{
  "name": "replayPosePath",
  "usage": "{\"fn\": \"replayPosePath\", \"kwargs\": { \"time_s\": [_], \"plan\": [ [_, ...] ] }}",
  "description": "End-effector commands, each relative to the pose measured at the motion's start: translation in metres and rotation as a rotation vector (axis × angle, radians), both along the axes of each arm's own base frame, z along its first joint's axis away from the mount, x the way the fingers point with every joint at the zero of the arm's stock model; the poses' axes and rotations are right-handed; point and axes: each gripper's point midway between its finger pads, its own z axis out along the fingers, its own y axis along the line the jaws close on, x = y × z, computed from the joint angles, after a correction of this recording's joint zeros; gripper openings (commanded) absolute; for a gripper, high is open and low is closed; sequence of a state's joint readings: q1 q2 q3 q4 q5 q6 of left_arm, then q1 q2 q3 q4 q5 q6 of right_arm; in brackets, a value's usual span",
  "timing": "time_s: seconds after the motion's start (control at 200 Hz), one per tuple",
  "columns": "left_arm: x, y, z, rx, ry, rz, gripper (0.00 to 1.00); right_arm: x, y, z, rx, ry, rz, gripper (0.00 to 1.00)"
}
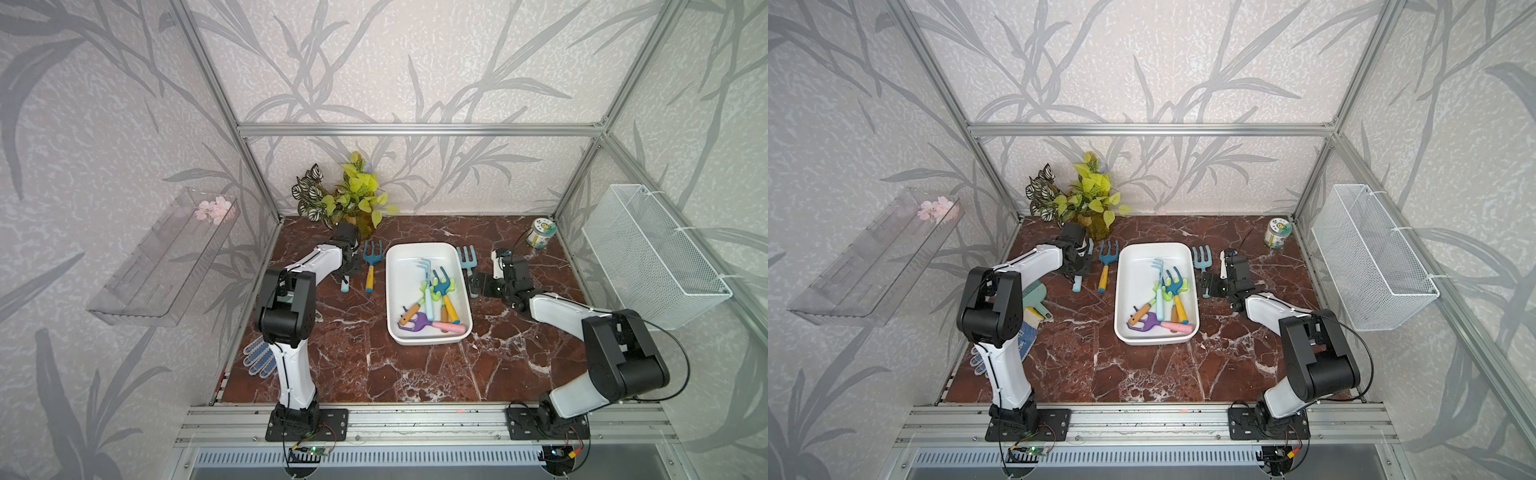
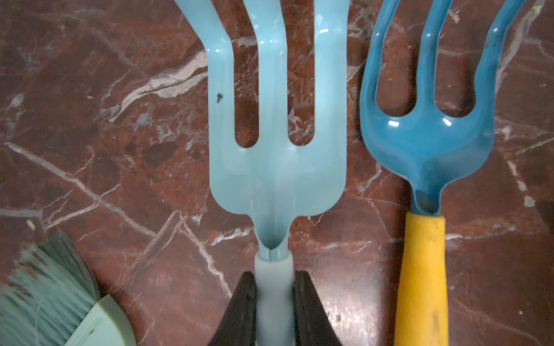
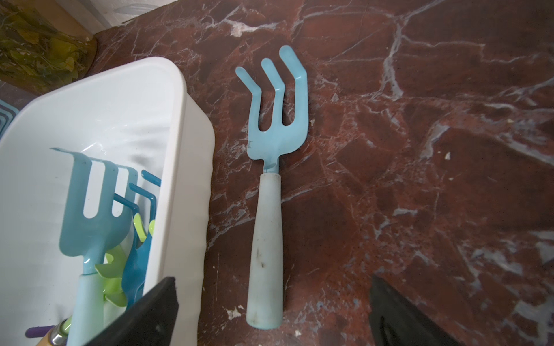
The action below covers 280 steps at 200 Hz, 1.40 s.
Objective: Take the hand rake out of the storage box
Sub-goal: Place the rake at the center of the board.
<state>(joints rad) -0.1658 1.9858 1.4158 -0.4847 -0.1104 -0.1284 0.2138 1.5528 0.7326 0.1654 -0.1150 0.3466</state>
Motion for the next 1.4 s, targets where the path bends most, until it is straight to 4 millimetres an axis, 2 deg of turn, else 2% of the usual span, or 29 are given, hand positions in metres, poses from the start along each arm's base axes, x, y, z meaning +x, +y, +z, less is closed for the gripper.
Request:
{"fn": "replayPosePath", "kwargs": {
  "time_s": [0.0,0.335,0.65,0.835,0.955,1.14,1.245,1.395],
  "plan": [
    [0.016,-0.002,0.007,-0.011,-0.026,-0.016,0.10,0.006,0.001,0.006,0.001,-0.013,0.007,0.99],
    [0.021,0.003,-0.007,0.001,0.073,-0.007,0.12,0.006,0.001,0.005,0.004,-0.011,0.008,0.99],
    [0.024,-0.001,-0.018,-0.012,0.125,-0.028,0.14,0.006,0.002,0.004,0.002,-0.007,0.013,0.99],
    [0.028,-0.001,-0.022,-0.004,0.158,-0.033,0.20,0.006,0.002,0.004,0.003,-0.007,0.014,0.99],
    [0.027,-0.003,-0.023,-0.005,0.164,-0.034,0.29,0.006,0.002,0.004,0.001,-0.006,0.014,0.99],
    [0.025,-0.003,-0.016,0.007,0.132,-0.035,0.57,0.004,0.002,0.005,-0.001,-0.005,0.017,0.99],
    [0.018,-0.001,-0.006,0.042,0.105,-0.033,0.63,0.001,0.003,0.011,0.001,-0.015,0.022,0.99],
    [-0.006,-0.006,0.017,0.006,-0.005,-0.015,0.65,-0.008,0.008,0.029,-0.018,-0.048,0.039,1.00]
  ]
}}
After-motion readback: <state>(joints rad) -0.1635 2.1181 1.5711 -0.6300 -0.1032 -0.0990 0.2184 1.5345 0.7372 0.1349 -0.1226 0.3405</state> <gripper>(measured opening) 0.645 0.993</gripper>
